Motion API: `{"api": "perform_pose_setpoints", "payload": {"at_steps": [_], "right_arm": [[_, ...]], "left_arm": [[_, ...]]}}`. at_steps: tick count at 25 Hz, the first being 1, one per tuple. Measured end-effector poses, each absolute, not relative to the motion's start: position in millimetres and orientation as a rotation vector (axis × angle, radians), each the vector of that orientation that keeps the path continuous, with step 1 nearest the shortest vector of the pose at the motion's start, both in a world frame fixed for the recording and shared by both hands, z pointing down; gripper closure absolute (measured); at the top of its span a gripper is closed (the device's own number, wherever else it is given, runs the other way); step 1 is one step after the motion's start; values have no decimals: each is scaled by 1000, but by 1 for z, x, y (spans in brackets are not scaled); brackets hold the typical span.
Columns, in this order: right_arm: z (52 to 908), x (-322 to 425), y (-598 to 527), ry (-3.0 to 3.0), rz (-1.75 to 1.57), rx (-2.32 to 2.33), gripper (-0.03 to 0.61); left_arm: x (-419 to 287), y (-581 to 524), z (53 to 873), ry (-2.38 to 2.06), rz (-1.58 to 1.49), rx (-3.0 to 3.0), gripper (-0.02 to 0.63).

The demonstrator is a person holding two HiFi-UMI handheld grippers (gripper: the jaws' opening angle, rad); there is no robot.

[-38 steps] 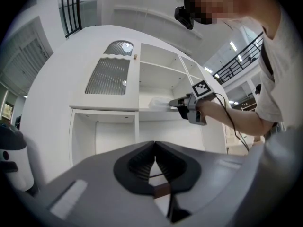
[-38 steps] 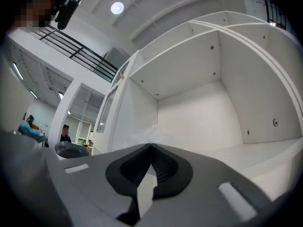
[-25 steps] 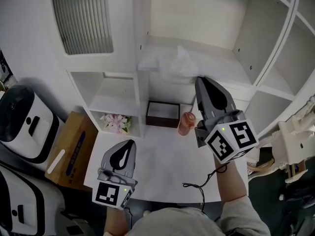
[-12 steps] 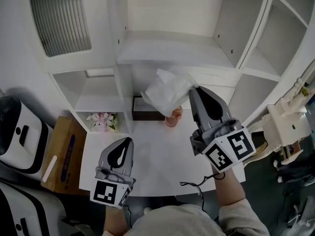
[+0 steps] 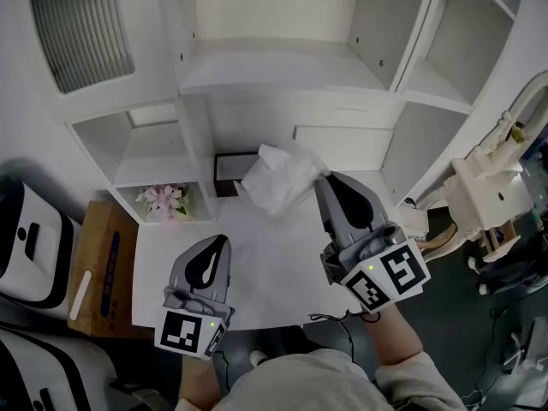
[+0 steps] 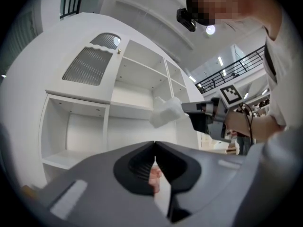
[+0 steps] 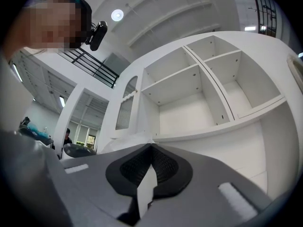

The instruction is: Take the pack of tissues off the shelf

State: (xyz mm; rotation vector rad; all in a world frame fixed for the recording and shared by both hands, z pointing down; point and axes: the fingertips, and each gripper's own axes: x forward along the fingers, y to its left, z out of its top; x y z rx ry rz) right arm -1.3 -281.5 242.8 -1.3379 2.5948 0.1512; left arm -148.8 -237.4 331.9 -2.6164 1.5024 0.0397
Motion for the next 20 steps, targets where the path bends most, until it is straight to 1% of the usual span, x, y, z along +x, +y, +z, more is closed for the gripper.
{"api": "perform_pose_setpoints", "payload": {"at_steps": [12, 20], "right_arm": [[319, 7, -235, 2604, -39, -1434, 580], [316, 7, -229, 2585, -18, -1446, 580]], "left_arm": [[-139, -208, 346, 1441, 1, -2668, 612], [-141, -201, 343, 1429, -1, -2664, 612]]}}
